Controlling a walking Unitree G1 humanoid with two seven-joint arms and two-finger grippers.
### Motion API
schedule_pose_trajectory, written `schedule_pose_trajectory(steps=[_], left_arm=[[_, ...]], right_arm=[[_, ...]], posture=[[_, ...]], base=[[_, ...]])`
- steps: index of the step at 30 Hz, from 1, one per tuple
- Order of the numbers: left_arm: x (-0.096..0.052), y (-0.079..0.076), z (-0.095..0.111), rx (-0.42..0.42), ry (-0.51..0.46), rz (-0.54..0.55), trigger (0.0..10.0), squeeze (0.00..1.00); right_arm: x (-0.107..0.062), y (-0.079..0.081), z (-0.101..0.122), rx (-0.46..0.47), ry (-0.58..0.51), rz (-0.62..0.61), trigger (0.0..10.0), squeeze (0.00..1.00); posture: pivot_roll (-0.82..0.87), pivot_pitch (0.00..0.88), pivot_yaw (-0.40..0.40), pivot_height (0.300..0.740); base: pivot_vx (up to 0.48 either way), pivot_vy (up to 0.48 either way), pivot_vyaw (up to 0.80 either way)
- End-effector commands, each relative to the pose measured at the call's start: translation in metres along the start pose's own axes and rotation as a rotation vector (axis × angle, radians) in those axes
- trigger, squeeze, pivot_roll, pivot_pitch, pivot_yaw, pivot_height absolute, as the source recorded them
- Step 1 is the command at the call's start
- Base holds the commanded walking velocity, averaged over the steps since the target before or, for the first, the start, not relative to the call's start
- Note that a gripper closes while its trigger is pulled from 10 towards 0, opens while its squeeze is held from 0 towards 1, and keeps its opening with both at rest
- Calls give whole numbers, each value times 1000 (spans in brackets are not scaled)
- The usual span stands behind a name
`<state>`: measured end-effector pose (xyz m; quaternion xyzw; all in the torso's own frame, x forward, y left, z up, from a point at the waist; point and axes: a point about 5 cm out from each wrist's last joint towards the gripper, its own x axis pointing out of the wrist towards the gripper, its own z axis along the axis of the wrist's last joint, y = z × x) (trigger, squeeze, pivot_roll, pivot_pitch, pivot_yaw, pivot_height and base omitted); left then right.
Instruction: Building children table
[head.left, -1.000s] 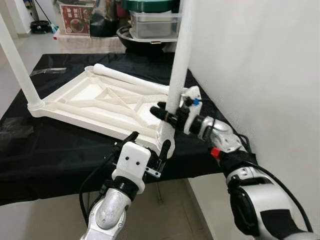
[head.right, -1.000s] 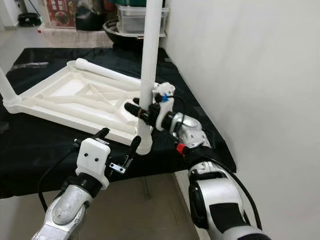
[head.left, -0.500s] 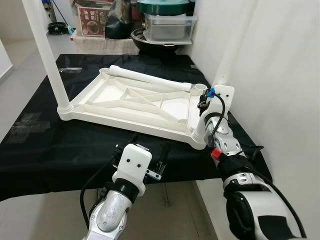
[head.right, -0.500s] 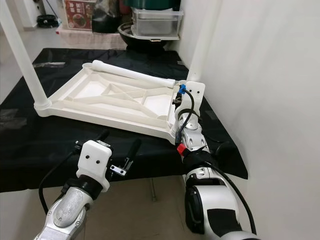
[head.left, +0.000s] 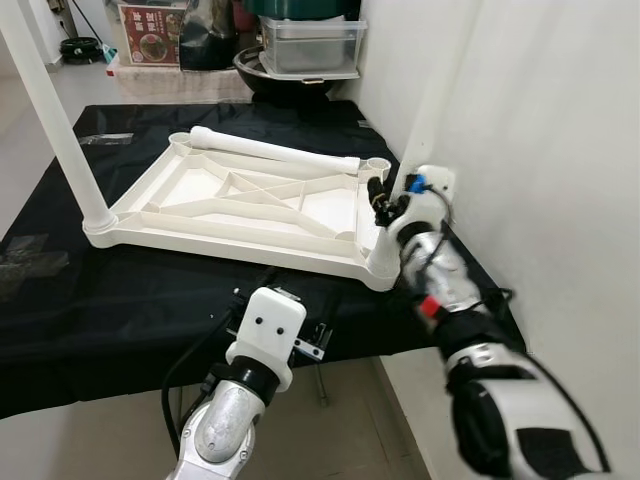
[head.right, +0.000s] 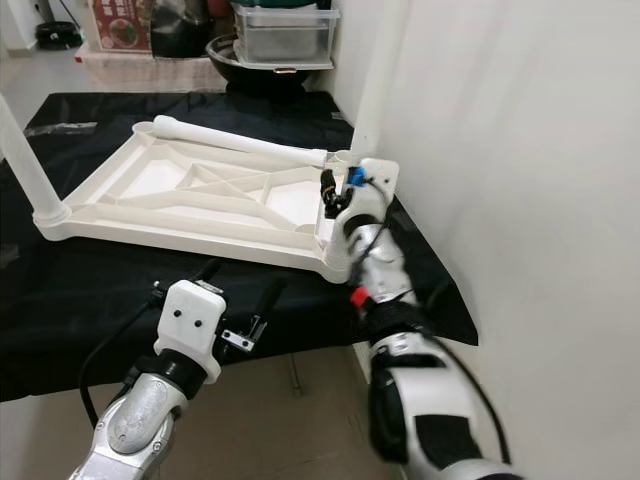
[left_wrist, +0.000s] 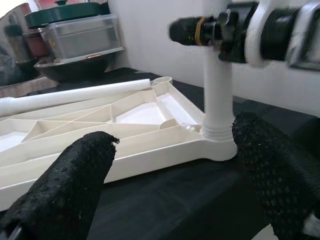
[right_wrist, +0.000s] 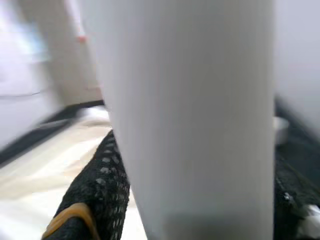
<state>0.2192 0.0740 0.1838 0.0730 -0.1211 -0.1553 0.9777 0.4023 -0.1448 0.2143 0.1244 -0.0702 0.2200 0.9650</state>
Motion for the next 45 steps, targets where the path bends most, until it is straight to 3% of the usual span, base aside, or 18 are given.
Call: schedule_pose_trajectory(steps=[1,3,12,14,15,17,21,23,24,29,30,35,36,39,40,42,43,45], left_arm=[[-2,1,2,12,-1,-2,10000,0],[-2,0,3,17,-4,-8,10000,0],[-1,1,4,17,-8,1,10000,0],[-1,1,4,17,-7,3,10000,0],[-1,1,4,17,-7,3,10000,0],[-1,1,4,17,-10,4,10000,0],[-1,1,4,17,-11,5,10000,0],[-1,1,4,17,-10,5,10000,0],[-1,1,4,17,-10,5,10000,0],[-1,0,4,18,-10,2,10000,0],[-1,-1,4,16,-12,-3,10000,0],[0,-2,4,15,-14,-5,10000,0],[0,-2,4,14,-14,-4,10000,0],[0,-2,4,13,-14,-2,10000,0],[-1,-1,4,15,-11,1,10000,0],[-1,-1,4,17,-11,3,10000,0],[-1,0,3,19,-10,4,10000,0],[-1,0,3,19,-10,5,10000,0]], right_arm=[[2,19,-3,48,61,267,10000,0],[-4,29,-9,88,145,496,10000,0],[-8,46,-30,-64,261,713,10000,0],[1,45,-29,-101,234,569,0,0],[1,45,-29,-101,234,569,0,0],[10,34,-24,-143,191,304,0,0],[12,25,-21,-162,177,169,0,0],[7,7,-22,-171,178,-67,0,0],[7,7,-22,-171,178,-67,0,0],[-9,-25,-26,-175,170,-529,0,0],[-18,-30,-29,-160,143,-708,0,0],[-22,-26,-32,-152,119,-788,0,0],[-13,-12,-33,-125,95,-713,8196,0],[-4,7,-32,-91,64,-626,8196,0],[3,19,-24,-84,-29,-482,10000,1000],[4,19,-19,-123,-70,-426,10000,1000],[5,19,-12,-121,-95,-335,10000,0],[6,19,-10,-93,-96,-294,10000,0]], posture=[[109,59,-101,740],[109,60,-97,740],[118,61,-103,740],[118,55,-104,740],[118,55,-104,740],[120,49,-102,740],[120,47,-103,740],[118,44,-100,740],[118,44,-100,740],[114,39,-98,740],[114,36,-99,740],[116,34,-99,740],[116,32,-99,740],[116,32,-99,740],[119,31,-101,740],[120,30,-104,740],[121,29,-103,740],[121,29,-103,740]], base=[[0,0,0],[0,0,0],[0,0,0],[0,0,0],[0,0,0],[0,0,0],[0,0,0],[0,0,0],[0,0,0],[0,0,0],[0,0,0],[0,0,0],[0,0,0],[0,0,0],[0,0,0],[0,0,0],[0,0,0],[0,0,0]])
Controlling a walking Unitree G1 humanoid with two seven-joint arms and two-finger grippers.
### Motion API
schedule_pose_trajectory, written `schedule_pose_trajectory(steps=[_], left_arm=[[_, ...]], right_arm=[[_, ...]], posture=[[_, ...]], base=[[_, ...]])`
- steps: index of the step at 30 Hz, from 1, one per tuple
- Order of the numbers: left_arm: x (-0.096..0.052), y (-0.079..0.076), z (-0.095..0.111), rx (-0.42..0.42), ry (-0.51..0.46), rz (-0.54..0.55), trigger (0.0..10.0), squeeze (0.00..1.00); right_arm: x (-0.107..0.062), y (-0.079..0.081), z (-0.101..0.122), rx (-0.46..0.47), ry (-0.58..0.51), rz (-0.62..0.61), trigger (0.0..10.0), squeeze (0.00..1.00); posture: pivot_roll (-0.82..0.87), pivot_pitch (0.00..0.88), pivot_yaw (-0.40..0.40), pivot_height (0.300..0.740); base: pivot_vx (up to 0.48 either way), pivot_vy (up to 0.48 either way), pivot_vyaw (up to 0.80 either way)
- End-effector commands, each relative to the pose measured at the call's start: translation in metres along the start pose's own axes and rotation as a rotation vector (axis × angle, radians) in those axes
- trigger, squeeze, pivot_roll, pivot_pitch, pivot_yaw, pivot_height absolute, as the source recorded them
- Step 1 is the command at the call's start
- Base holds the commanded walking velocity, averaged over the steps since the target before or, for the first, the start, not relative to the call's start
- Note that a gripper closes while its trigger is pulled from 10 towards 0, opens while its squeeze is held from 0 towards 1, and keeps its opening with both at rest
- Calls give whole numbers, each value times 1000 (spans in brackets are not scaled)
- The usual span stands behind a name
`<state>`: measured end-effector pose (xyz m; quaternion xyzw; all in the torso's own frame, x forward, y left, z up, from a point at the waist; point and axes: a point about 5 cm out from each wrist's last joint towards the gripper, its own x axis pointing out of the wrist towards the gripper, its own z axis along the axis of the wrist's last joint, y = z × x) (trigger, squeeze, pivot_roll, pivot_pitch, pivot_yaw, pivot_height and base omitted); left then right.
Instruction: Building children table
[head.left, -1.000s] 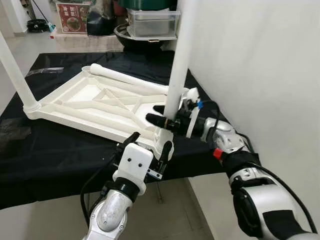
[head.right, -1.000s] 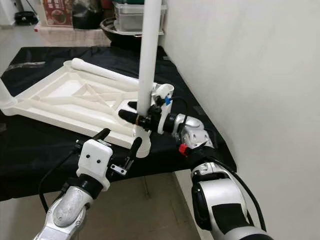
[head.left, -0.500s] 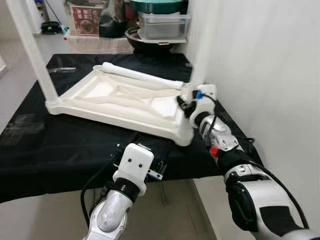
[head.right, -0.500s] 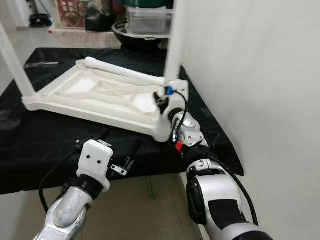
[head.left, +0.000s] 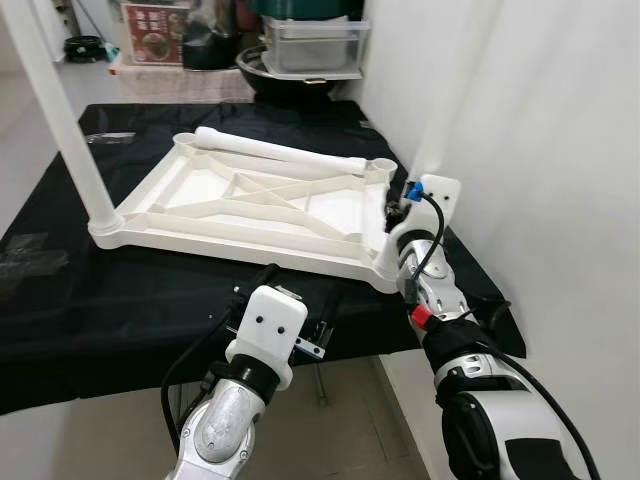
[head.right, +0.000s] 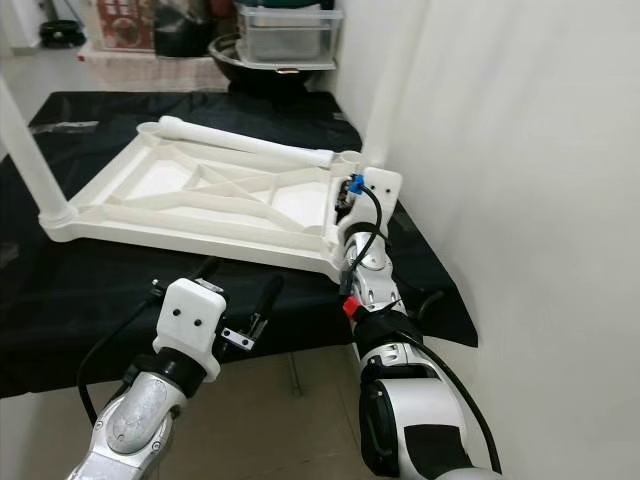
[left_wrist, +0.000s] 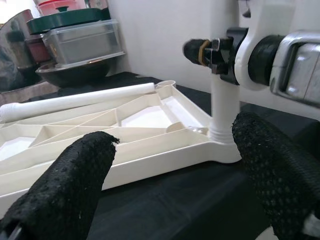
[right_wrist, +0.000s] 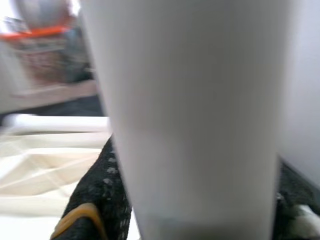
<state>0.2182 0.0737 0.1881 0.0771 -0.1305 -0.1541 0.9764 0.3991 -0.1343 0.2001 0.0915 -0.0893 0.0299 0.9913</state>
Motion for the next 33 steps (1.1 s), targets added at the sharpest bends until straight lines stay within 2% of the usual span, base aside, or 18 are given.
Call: schedule_pose_trajectory(steps=[1,3,5,7,8,11,12,15,17,18,20,21,25,26,30,31,32,33], left_arm=[[-1,0,-2,8,8,3,10000,0],[-1,0,-2,8,9,4,10000,0],[-1,0,-2,8,8,1,10000,0],[-1,0,-2,9,8,-1,10000,0],[-1,0,-2,8,7,0,10000,0],[0,0,-2,8,7,0,10000,0],[0,-1,-1,6,6,-1,10000,0],[0,-2,-1,6,5,-2,10000,0],[0,-2,0,6,5,-3,10000,0],[0,-2,0,6,4,0,10000,0],[0,-2,0,6,4,1,10000,0],[1,-1,0,9,4,2,10000,0],[1,-1,0,10,5,3,10000,0],[1,-1,0,8,4,4,10000,0],[1,-1,0,8,4,5,10000,0],[1,-1,0,8,4,5,10000,0],[1,-1,0,8,4,5,10000,0],[1,0,0,6,3,5,10000,0]], right_arm=[[5,12,8,96,3,210,10000,0],[5,12,9,126,21,282,10000,0],[-2,10,12,197,86,602,10000,0],[-7,9,12,197,113,714,10000,0],[-13,11,9,168,152,826,10000,0],[-17,11,6,149,178,901,10000,0],[-26,15,-3,121,253,1056,10000,0],[-33,23,-18,3,319,1134,10000,0],[-31,32,-27,-76,331,1089,10000,0],[-27,36,-27,-83,313,1037,2471,0],[-25,37,-26,-79,305,1015,2471,0],[-22,38,-25,-69,295,974,0,0],[-15,35,-22,-85,275,851,0,0],[-6,24,-17,-132,245,662,0,0],[1,12,-14,-131,232,475,0,0],[4,0,-14,-132,230,298,0,0],[4,0,-14,-132,230,298,0,0],[4,-13,-18,-119,247,111,0,0]], posture=[[116,30,-101,740],[116,30,-101,740],[116,34,-103,740],[116,34,-103,740],[117,35,-105,740],[117,35,-105,740],[121,36,-111,740],[124,37,-110,740],[128,40,-111,740],[127,41,-114,740],[127,41,-114,740],[129,44,-115,740],[126,44,-112,740],[122,45,-113,740],[122,47,-115,740],[116,50,-109,740],[116,50,-109,740],[112,50,-108,740]], base=[[0,0,0],[0,0,0],[0,0,0],[0,0,0],[0,0,0],[0,0,0],[0,0,0],[0,0,0],[0,0,0],[0,0,0],[0,0,0],[0,0,0],[0,0,0],[0,0,0],[0,0,0],[0,0,0],[0,0,0],[0,0,0]])
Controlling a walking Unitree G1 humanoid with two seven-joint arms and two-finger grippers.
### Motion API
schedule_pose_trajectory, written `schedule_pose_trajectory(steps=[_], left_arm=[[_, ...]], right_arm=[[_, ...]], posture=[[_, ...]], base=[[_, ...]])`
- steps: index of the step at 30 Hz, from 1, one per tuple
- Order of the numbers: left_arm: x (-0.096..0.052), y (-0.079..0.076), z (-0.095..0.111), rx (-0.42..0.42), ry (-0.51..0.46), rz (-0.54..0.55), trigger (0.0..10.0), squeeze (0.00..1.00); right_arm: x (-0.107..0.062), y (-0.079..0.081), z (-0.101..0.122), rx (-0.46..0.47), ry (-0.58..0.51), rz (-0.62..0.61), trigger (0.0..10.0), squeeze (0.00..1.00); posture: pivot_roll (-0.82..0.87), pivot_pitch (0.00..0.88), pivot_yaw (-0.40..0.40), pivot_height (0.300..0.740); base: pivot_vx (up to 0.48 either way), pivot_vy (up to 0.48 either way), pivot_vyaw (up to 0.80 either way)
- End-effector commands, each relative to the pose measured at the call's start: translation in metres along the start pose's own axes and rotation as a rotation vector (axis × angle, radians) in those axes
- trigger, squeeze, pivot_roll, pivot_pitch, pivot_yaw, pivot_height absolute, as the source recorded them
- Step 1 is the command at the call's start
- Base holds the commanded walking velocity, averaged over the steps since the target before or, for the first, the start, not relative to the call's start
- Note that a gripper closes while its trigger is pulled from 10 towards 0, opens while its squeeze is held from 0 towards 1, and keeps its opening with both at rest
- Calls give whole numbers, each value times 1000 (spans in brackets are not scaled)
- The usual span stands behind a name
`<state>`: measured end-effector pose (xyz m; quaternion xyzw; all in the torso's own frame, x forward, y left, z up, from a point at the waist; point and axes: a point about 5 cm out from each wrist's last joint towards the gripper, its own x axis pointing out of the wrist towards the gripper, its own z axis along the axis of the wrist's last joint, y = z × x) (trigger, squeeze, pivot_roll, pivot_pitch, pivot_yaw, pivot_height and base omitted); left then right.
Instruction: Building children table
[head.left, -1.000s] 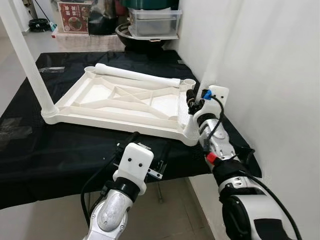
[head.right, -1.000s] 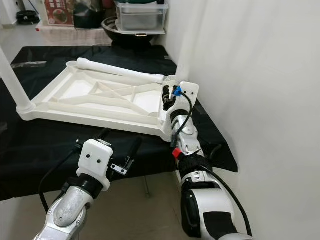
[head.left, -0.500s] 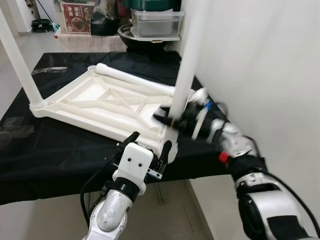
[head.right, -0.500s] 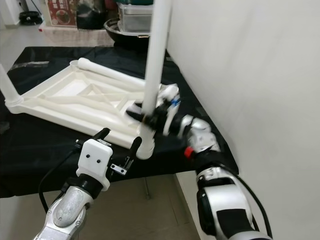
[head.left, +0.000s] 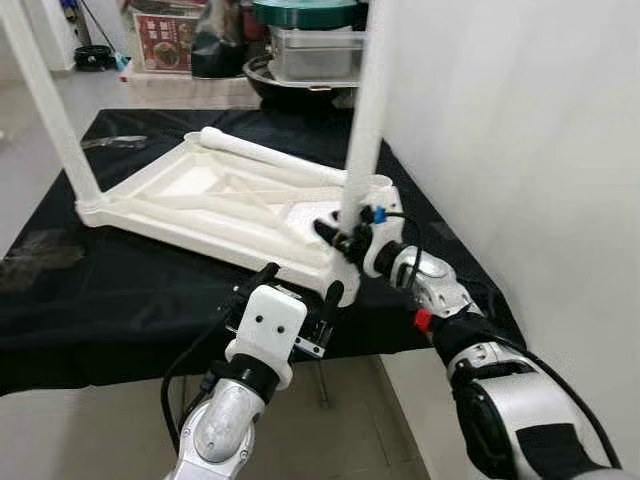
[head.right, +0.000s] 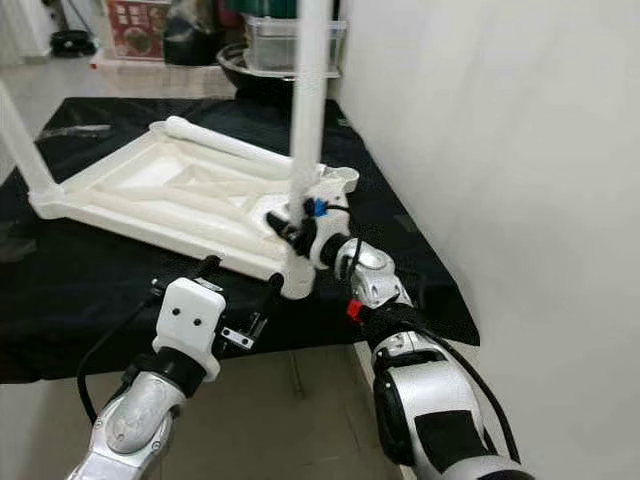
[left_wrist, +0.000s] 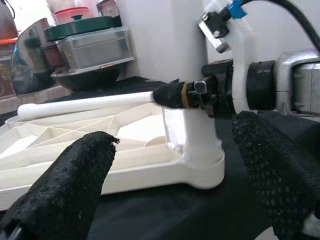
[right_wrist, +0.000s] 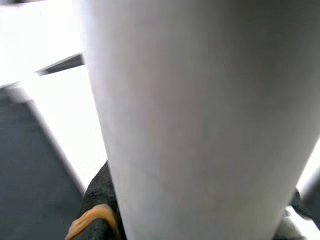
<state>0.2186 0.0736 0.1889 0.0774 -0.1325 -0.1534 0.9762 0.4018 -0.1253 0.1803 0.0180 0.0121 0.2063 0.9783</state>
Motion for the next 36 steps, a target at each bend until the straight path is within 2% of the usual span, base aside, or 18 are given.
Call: schedule_pose_trajectory(steps=[1,2,4,7,8,11,12,13,14,15,17,20,21,22,23,26,31,36], left_arm=[[0,-1,-1,6,7,2,10000,0],[0,-1,-1,6,7,2,10000,0],[1,-1,-1,4,7,2,10000,0],[1,-1,-1,5,7,0,10000,0],[1,-1,-1,7,9,-2,10000,0],[0,-1,-2,6,11,-2,10000,0],[-1,-1,-2,5,12,-2,10000,0],[-1,-1,-2,5,13,-1,10000,0],[-1,-1,-2,5,13,-1,10000,0],[-1,-1,-2,6,14,0,10000,0],[0,0,-2,7,14,1,10000,0],[0,1,-2,7,11,7,10000,0],[0,1,-2,7,11,7,10000,0],[-1,1,-2,10,15,4,10000,0],[-2,1,-3,12,16,2,10000,0],[-2,2,-2,10,16,8,10000,0],[-2,2,-2,12,16,8,10000,0],[-1,2,-2,12,17,6,10000,0]], right_arm=[[-8,-28,-3,31,43,-399,0,0],[-8,-28,-3,31,43,-399,0,0],[-17,-34,-13,55,69,-597,0,0],[-17,-21,-17,82,46,-633,0,0],[-10,-1,-17,134,13,-541,8627,0],[-4,14,-12,149,-46,-446,10000,0],[-2,19,-10,162,-73,-405,10000,314],[-1,22,-5,143,-119,-356,10000,1000],[0,24,-1,127,-147,-333,10000,1000],[0,24,1,118,-168,-298,10000,0],[0,23,3,110,-178,-286,10000,0],[0,23,1,261,-145,-56,10000,0],[0,23,1,261,-145,-56,10000,0],[-5,19,-5,279,-101,115,10000,0],[-8,16,-7,284,-90,161,10000,0],[-15,18,-7,269,-79,379,10000,0],[-19,23,-8,255,-60,499,10000,0],[-20,42,-16,139,7,692,10000,0]], posture=[[112,50,-108,740],[112,50,-108,740],[112,53,-107,740],[114,54,-106,740],[113,55,-105,740],[111,56,-101,740],[110,55,-103,740],[111,57,-105,740],[111,57,-105,740],[114,58,-108,740],[114,58,-108,740],[110,58,-107,740],[110,58,-107,740],[115,58,-111,740],[115,58,-111,740],[118,61,-110,740],[119,63,-109,740],[120,64,-108,740]], base=[[0,0,0],[0,0,0],[0,0,0],[0,0,0],[0,0,0],[0,0,0],[0,0,0],[0,0,0],[0,0,0],[0,0,0],[0,0,0],[0,0,0],[0,0,0],[0,0,0],[0,0,0],[0,0,0],[0,0,0],[0,0,0]])
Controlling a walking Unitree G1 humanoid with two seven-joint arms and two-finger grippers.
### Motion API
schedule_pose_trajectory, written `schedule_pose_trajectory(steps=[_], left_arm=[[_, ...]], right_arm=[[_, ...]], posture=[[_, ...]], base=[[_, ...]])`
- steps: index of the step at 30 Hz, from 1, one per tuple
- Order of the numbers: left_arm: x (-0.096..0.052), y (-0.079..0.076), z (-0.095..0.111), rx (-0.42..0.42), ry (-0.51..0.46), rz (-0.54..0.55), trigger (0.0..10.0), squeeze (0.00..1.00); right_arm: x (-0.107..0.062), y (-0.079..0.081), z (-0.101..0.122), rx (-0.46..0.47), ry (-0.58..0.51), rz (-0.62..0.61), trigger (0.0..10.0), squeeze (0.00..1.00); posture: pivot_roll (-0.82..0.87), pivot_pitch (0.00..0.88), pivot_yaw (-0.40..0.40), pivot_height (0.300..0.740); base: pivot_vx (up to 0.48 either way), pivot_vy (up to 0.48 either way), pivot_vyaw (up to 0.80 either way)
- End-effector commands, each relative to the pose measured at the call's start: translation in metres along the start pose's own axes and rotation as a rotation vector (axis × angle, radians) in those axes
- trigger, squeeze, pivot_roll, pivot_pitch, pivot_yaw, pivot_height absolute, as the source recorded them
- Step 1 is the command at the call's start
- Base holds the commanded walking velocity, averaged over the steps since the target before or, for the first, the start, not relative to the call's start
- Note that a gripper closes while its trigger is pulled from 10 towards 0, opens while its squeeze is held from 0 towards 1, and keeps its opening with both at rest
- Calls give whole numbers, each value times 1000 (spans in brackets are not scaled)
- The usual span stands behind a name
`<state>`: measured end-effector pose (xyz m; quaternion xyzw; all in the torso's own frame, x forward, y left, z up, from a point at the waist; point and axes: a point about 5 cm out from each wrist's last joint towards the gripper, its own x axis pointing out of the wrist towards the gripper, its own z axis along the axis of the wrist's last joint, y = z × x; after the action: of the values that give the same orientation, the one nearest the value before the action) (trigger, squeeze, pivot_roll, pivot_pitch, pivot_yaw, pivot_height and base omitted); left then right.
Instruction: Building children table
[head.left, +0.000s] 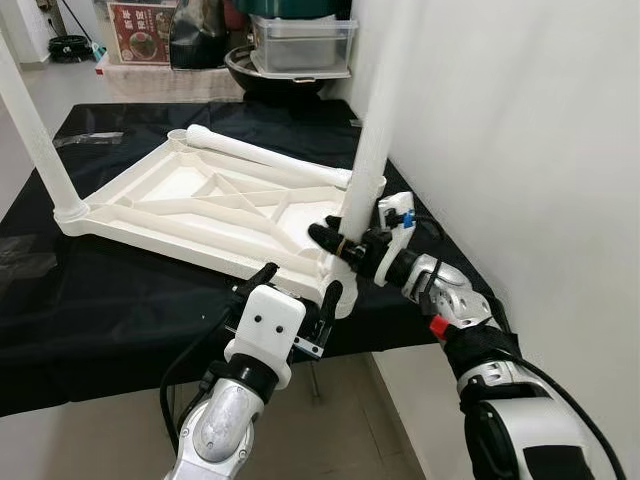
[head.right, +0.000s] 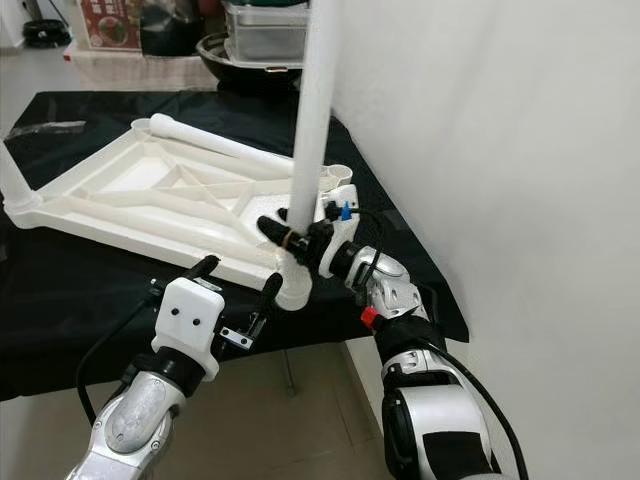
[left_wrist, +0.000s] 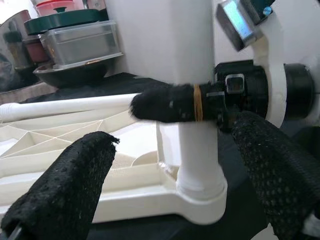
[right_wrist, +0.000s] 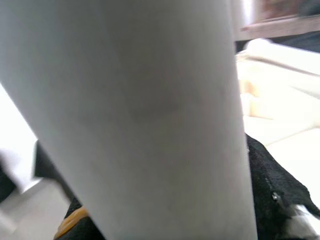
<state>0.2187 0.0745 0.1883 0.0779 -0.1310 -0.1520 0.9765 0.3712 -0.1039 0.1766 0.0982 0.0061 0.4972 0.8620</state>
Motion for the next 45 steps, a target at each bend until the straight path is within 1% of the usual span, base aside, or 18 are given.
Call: schedule_pose_trajectory(steps=[1,2,3,5,9,11,17,24,25,26,27,28,30,31,32,37,41,45], left_arm=[[-1,1,-1,11,13,3,10000,0],[-1,1,-1,9,13,3,10000,0],[-2,0,-1,9,12,1,10000,0],[-2,0,-1,10,12,1,10000,0],[-2,1,-2,13,13,5,10000,0],[-2,1,-2,14,13,5,10000,0],[-1,-1,-2,12,11,2,10000,0],[-1,-1,-2,11,10,0,10000,0],[-1,-1,-2,11,10,0,10000,0],[-1,-1,-2,11,10,0,10000,0],[-1,-2,-2,12,9,0,10000,0],[-1,-2,-2,14,8,1,10000,0],[0,-1,-2,13,7,2,10000,0],[-1,-1,-2,13,7,3,10000,0],[-1,-1,-1,13,7,3,10000,0],[0,-1,-2,13,8,5,10000,0],[0,0,-2,14,8,5,10000,0],[0,0,-1,15,7,5,10000,0]], right_arm=[[4,7,-12,0,45,59,10000,0],[9,11,-15,-34,67,82,10000,0],[14,12,-18,-73,84,46,0,0],[19,10,-18,-117,89,-19,0,0],[22,-10,-7,-167,68,-378,0,0],[21,-13,-5,-163,60,-438,0,0],[-6,-37,-9,-83,56,-975,0,0],[-15,-39,-15,-81,64,-1133,0,0],[-7,-31,-18,-66,35,-1123,2471,0],[-7,-31,-18,-66,35,-1123,2471,0],[3,-22,-20,-56,-4,-1082,10000,0],[10,-16,-17,-62,-61,-1023,10000,1000],[12,-13,-15,-61,-109,-979,10000,1000],[10,-15,-13,-55,-139,-933,10000,835],[9,-17,-11,-22,-161,-871,10000,0],[3,-21,-6,-12,-170,-735,10000,0],[-10,-23,5,37,-123,-353,10000,0],[-9,-18,3,47,-85,-216,10000,0]], posture=[[120,64,-108,740],[123,60,-108,740],[124,58,-106,740],[129,54,-110,740],[123,49,-107,740],[123,49,-107,740],[115,41,-104,740],[113,40,-106,740],[116,38,-106,740],[116,38,-106,740],[116,36,-105,740],[116,35,-106,740],[115,34,-106,740],[116,35,-106,740],[117,35,-110,740],[114,40,-108,740],[114,45,-109,740],[118,46,-110,740]], base=[[0,0,0],[0,0,0],[0,0,0],[0,0,0],[0,0,0],[0,0,0],[0,0,0],[0,0,0],[0,0,0],[0,0,0],[0,0,0],[0,0,0],[0,0,0],[0,0,0],[0,0,0],[0,0,0],[0,0,0],[0,0,0]])
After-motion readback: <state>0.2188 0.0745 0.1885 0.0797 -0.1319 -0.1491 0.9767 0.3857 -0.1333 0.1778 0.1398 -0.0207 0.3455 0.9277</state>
